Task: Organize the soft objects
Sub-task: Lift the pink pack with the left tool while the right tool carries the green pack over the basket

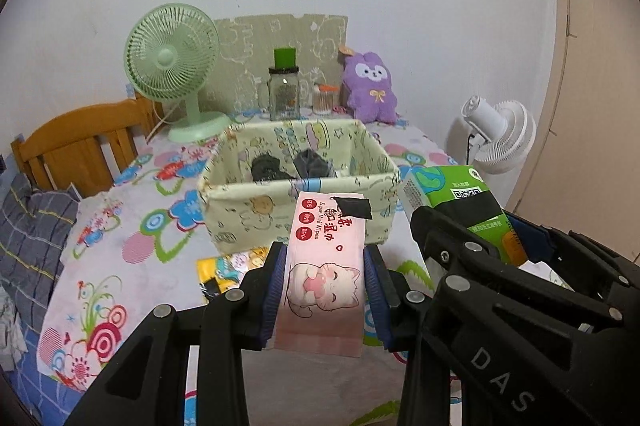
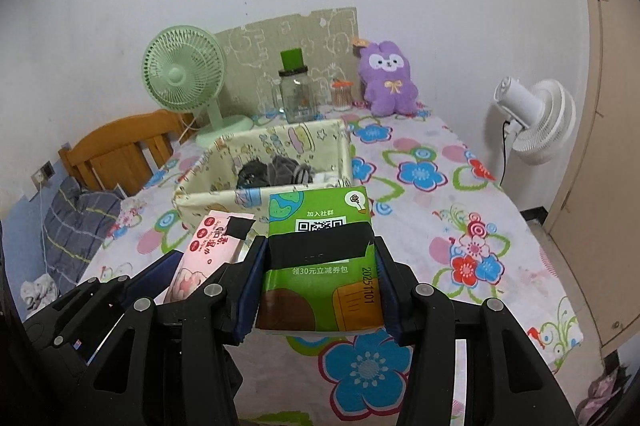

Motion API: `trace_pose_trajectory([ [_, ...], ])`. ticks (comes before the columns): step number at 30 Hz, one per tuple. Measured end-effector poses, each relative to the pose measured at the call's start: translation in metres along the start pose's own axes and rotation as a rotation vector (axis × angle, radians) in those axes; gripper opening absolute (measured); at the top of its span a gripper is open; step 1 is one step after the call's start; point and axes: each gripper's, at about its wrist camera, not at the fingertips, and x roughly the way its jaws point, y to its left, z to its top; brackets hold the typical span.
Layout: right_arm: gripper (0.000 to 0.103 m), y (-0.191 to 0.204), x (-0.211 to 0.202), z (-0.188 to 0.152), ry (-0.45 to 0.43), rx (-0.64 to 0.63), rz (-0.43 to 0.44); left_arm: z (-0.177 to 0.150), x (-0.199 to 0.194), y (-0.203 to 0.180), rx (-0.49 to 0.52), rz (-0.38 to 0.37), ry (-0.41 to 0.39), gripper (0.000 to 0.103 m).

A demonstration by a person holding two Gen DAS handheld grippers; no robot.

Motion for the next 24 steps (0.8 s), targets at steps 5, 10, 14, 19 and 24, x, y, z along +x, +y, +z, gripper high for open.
trace_pose_trajectory([
  [5, 0.053, 0.006, -0.012, 0.009, -0.028, -0.006, -0.001, 0.009, -0.014, 0.003, 0.002, 0.011, -0.030, 0.039],
  [10, 0.053, 0.012, -0.024, 0.018, -0.056, -0.013, 0.005, 0.018, -0.026, 0.005, 0.000, 0.017, -0.061, 0.039],
  [14, 0.053, 0.015, -0.031, 0.026, -0.078, -0.018, 0.008, 0.024, -0.032, 0.006, 0.001, 0.021, -0.082, 0.039],
  [19, 0.053, 0.018, -0.037, 0.034, -0.094, -0.020, 0.010, 0.031, -0.038, 0.008, 0.000, 0.023, -0.099, 0.039],
  [24, 0.053, 0.021, -0.038, 0.042, -0.109, -0.021, 0.016, 0.039, -0.042, 0.010, 0.002, 0.029, -0.115, 0.039],
])
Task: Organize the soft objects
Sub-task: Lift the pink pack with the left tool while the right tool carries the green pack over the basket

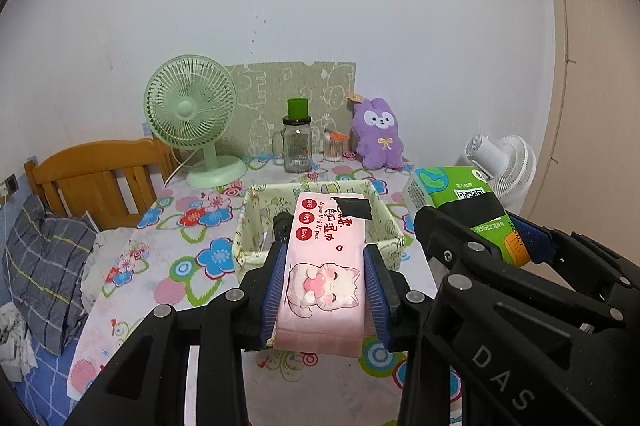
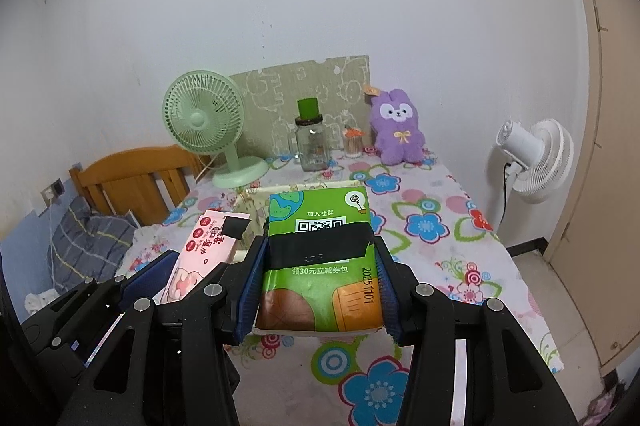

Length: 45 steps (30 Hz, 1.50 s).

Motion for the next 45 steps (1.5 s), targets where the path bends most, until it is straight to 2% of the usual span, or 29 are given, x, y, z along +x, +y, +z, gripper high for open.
trace_pose_trajectory([
  [18, 0.053, 0.001, 0.024, 0.029, -0.019, 0.013, 0.022, 0.029, 0.021, 0.007, -0.007, 0.015, -0.019, 0.039],
  [45, 0.053, -0.003, 0.122, 0.060, 0.052, 0.019, 0.037, 0.058, 0.109, 0.028, -0.032, 0.041, 0.050, 0.039],
])
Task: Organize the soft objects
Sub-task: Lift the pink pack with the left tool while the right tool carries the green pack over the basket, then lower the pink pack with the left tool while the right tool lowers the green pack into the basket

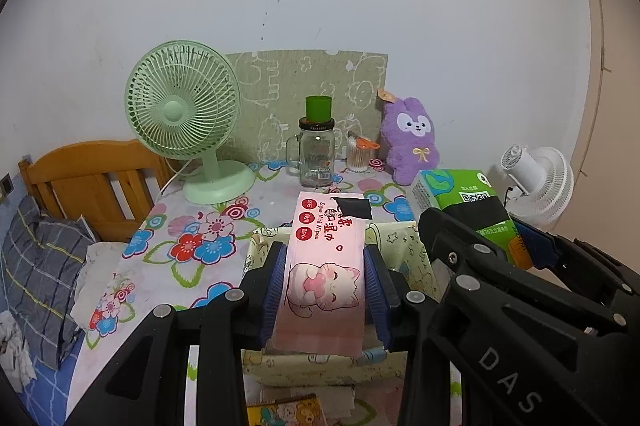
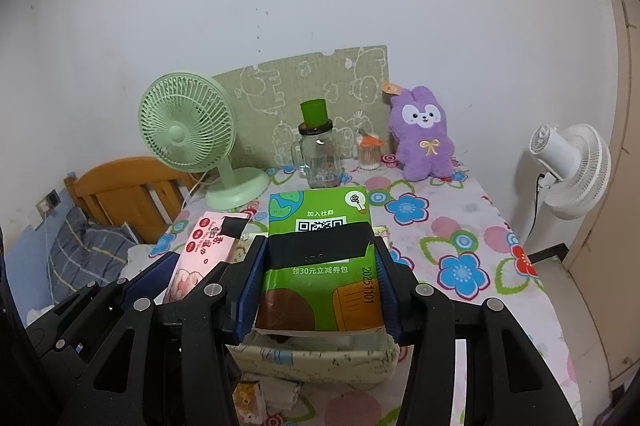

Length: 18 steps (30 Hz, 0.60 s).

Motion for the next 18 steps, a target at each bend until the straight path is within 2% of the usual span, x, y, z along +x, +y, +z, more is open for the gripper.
trace_pose_trajectory([
  [18, 0.053, -0.006, 0.063, 0.001, 0.081, 0.012, 0.036, -0.002, 0.061, 0.010, -0.028, -0.013, 0.088, 0.041],
])
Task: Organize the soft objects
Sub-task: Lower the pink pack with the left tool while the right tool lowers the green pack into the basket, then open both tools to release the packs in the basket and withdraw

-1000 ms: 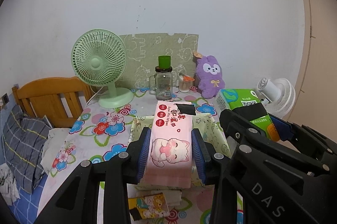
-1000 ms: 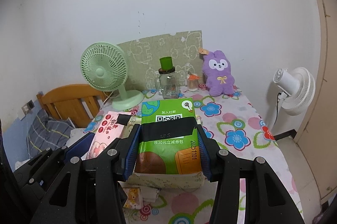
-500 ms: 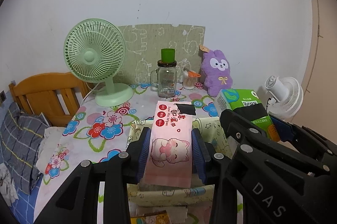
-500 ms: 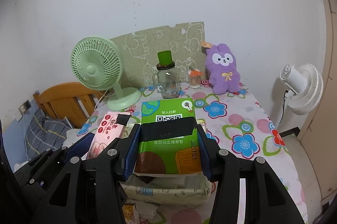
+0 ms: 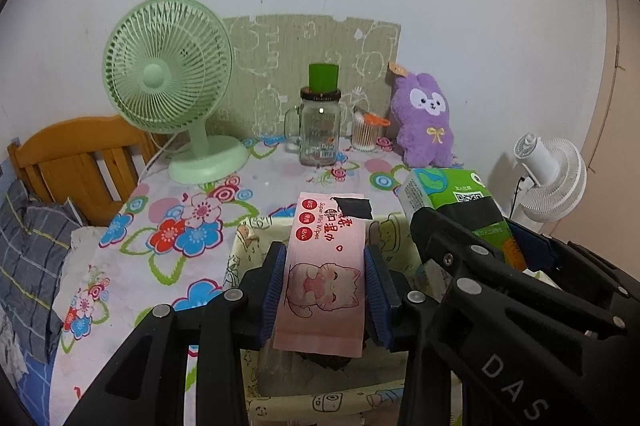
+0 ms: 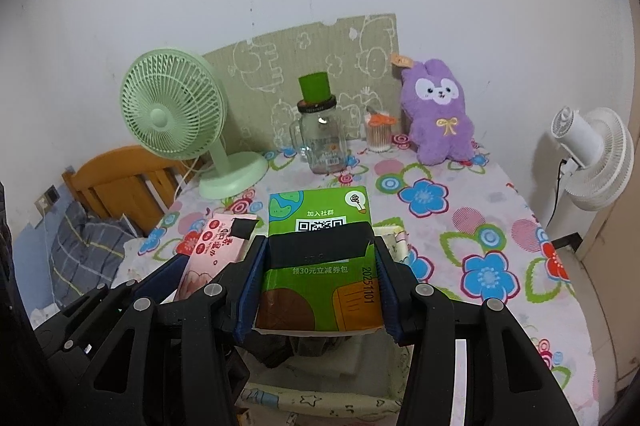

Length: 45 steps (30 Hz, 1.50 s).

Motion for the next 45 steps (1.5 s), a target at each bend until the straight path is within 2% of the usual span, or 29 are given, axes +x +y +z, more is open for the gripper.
trace_pose_trajectory([
  [7, 0.053, 0.002, 0.021, -0.008, 0.052, 0.011, 0.021, -0.007, 0.015, 0.007, -0.004, 0.009, 0.048, 0.042],
  [10, 0.053, 0.006, 0.027, -0.011, 0.066, 0.010, 0.035, -0.009, 0.018, 0.008, 0.004, 0.003, 0.062, 0.056],
  [14, 0.053, 0.010, 0.032, -0.013, 0.070, 0.003, 0.038, -0.012, 0.020, 0.012, 0.002, 0.017, 0.069, 0.062],
  [26, 0.055, 0.012, 0.046, -0.020, 0.104, -0.006, 0.030, -0.018, 0.031, 0.018, 0.000, 0.031, 0.101, 0.068],
  [29, 0.059, 0.011, 0.047, -0.023, 0.113, -0.004, 0.035, -0.020, 0.033, 0.017, 0.003, 0.013, 0.112, 0.073],
  [32, 0.075, 0.009, 0.043, -0.024, 0.107, 0.001, 0.032, -0.022, 0.030, 0.015, 0.008, 0.009, 0.103, 0.078],
  [33, 0.076, 0.009, 0.041, -0.025, 0.101, 0.001, 0.029, -0.022, 0.028, 0.015, 0.009, 0.010, 0.100, 0.078],
  [45, 0.079, 0.009, 0.015, -0.027, 0.063, -0.009, 0.014, -0.025, 0.005, 0.009, 0.012, 0.016, 0.065, 0.083],
])
